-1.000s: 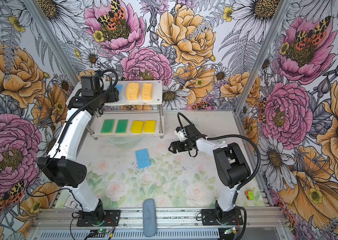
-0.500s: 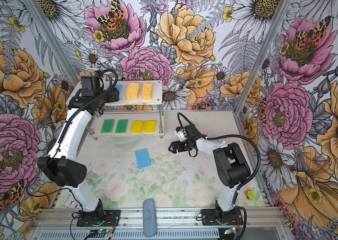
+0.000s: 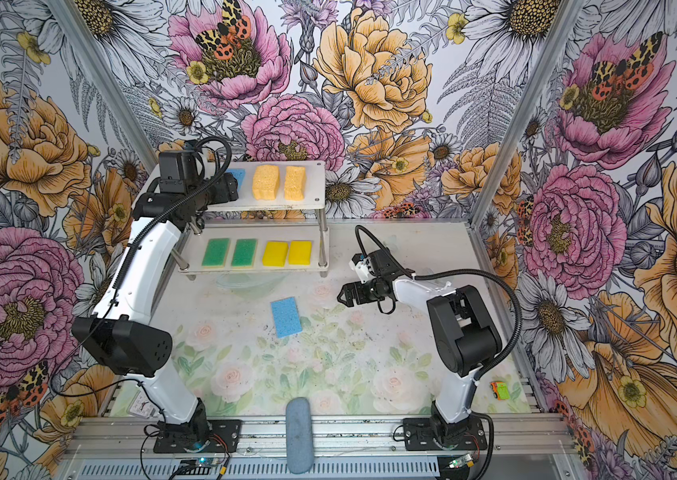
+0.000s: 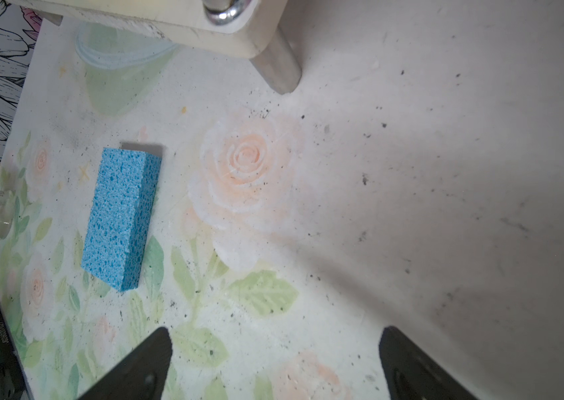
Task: Place and organize the cleaning sponges onto the shelf
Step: 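Lower the blue sponge onto the shelf top and open the left gripper, then move the left gripper down over the second blue sponge on the table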
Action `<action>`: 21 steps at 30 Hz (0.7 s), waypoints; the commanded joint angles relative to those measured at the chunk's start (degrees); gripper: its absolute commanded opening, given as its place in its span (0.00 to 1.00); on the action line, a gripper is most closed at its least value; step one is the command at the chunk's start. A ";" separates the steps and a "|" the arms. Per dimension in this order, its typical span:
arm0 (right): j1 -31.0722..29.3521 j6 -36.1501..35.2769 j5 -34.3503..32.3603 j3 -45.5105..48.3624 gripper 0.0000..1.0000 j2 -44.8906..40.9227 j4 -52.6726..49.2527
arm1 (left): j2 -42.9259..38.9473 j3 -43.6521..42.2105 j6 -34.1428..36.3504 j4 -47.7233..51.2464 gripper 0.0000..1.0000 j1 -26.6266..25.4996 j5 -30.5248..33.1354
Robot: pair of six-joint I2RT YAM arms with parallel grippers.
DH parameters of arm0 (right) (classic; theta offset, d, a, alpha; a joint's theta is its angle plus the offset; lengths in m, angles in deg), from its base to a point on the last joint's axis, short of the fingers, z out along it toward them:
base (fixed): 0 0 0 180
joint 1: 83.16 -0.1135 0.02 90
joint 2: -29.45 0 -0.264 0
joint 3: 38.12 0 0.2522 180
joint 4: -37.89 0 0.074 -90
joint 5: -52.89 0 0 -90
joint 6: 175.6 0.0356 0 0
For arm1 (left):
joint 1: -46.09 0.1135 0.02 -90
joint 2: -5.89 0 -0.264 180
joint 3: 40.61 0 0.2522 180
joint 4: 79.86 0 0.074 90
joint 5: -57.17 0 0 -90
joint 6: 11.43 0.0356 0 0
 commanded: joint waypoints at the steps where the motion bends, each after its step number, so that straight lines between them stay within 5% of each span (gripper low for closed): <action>1: -0.36 0.15 -0.41 0.29 0.96 -1.40 0.84 | -5.73 -1.20 -0.19 -1.95 0.93 0.26 0.12; 8: -0.36 0.48 0.05 -0.19 0.96 -2.06 0.83 | -15.57 -10.14 -0.48 -3.70 0.98 -2.17 3.73; 21: -0.41 1.18 0.33 -1.44 0.96 -2.41 0.77 | -38.55 -43.17 -9.21 -10.23 0.99 -10.02 8.83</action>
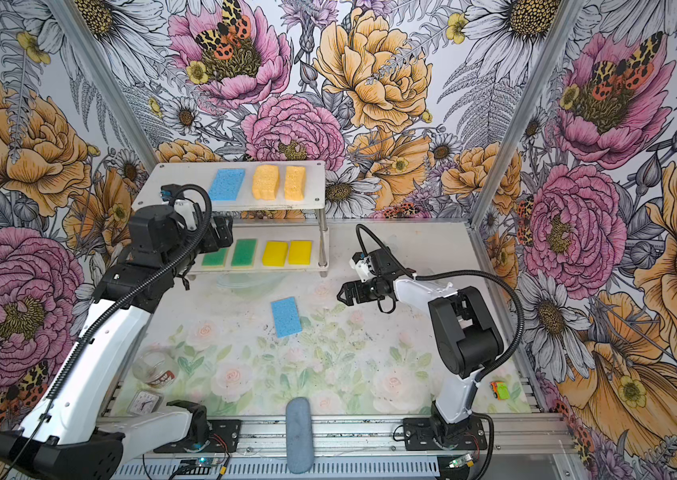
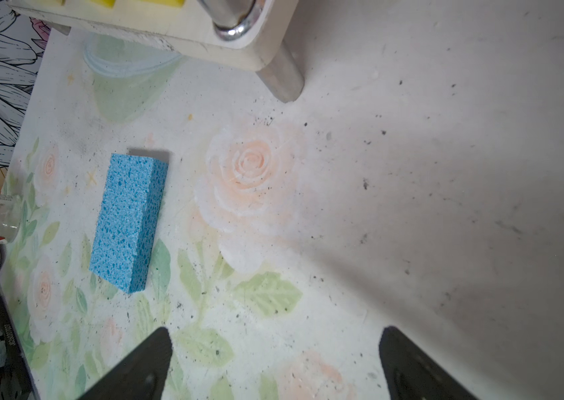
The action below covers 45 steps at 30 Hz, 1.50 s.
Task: Place and organize the cleaning sponges onto the shelf
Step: 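Move the left gripper down over the second blue sponge on the table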
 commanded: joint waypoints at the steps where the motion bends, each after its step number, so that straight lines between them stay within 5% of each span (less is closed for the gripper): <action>1: -0.44 0.46 0.11 -1.59 0.96 -1.51 0.84 | -5.36 -6.83 -4.61 -2.13 0.99 -2.88 5.11; 8: -0.64 0.93 -0.07 -2.74 0.96 -0.20 0.83 | -12.40 -23.28 -14.07 -2.21 0.99 -6.76 4.51; 17: -1.26 1.04 -0.91 -2.66 0.96 0.37 0.93 | -9.27 -34.40 -27.11 -3.41 0.99 -10.49 5.55; 45: -1.06 0.22 -1.04 -2.59 0.96 1.87 0.85 | 19.36 -25.49 -34.55 -7.66 0.99 -20.94 9.33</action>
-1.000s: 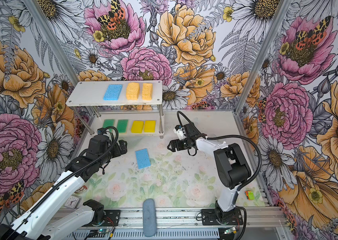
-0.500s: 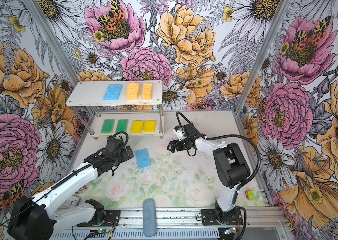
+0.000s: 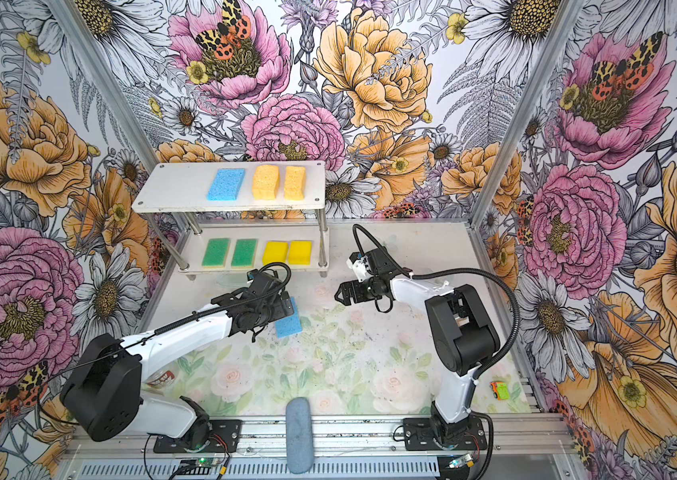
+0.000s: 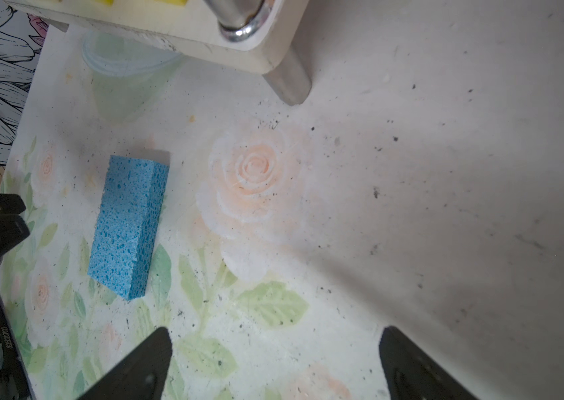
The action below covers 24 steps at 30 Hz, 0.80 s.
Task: Place and organize the cleaning sponges onto the shelf
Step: 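Move the left gripper down over the second blue sponge on the table, then close the left gripper on the blue sponge and lift it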
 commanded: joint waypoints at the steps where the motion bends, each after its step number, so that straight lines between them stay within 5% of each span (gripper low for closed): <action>1: -0.10 -0.14 -0.66 -1.25 0.96 0.43 0.75 | 2.20 1.90 -1.48 -1.26 0.99 -0.39 2.09; 24: 0.42 -0.48 -0.89 -0.02 0.96 -0.11 0.69 | 14.23 5.08 -4.61 -1.21 0.99 -4.52 4.25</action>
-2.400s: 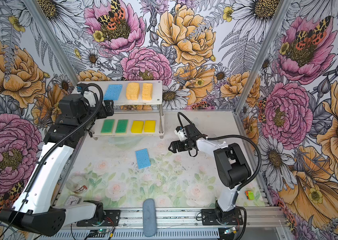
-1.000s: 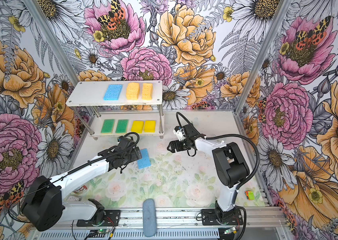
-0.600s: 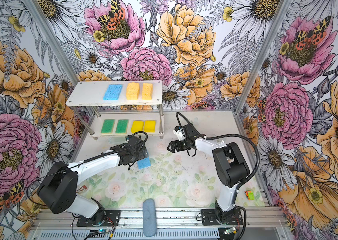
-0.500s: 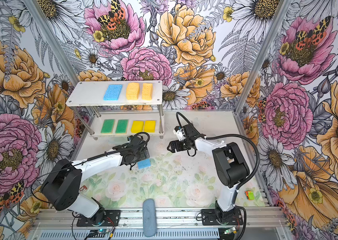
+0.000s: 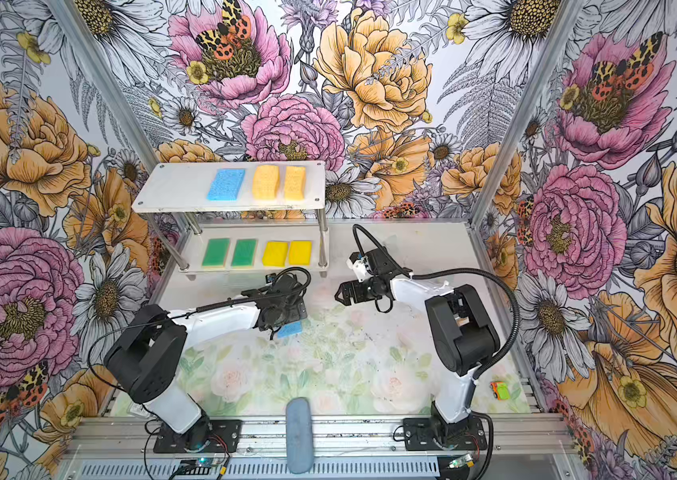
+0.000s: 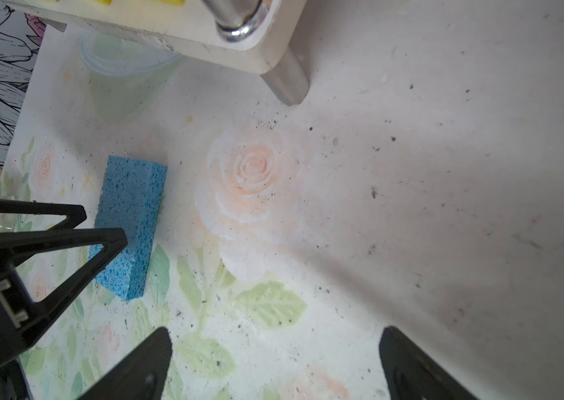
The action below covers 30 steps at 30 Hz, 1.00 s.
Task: Place and organize the cleaning sponges onto the shelf
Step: 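Close the left gripper on the blue sponge and lift it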
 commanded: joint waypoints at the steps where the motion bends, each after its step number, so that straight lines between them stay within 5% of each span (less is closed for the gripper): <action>1: 0.40 -0.51 -0.67 -0.04 0.96 -0.03 0.75 | 1.42 -0.30 -2.58 -0.77 0.99 -0.81 2.07; 23: 0.53 -0.64 -1.04 0.84 0.96 -0.65 0.82 | 4.19 -2.48 -6.52 -0.68 0.97 -3.87 2.59; 30: 0.58 -0.68 -1.18 1.07 0.96 -0.74 0.84 | 4.71 -3.06 -7.36 -0.64 0.85 -4.78 2.35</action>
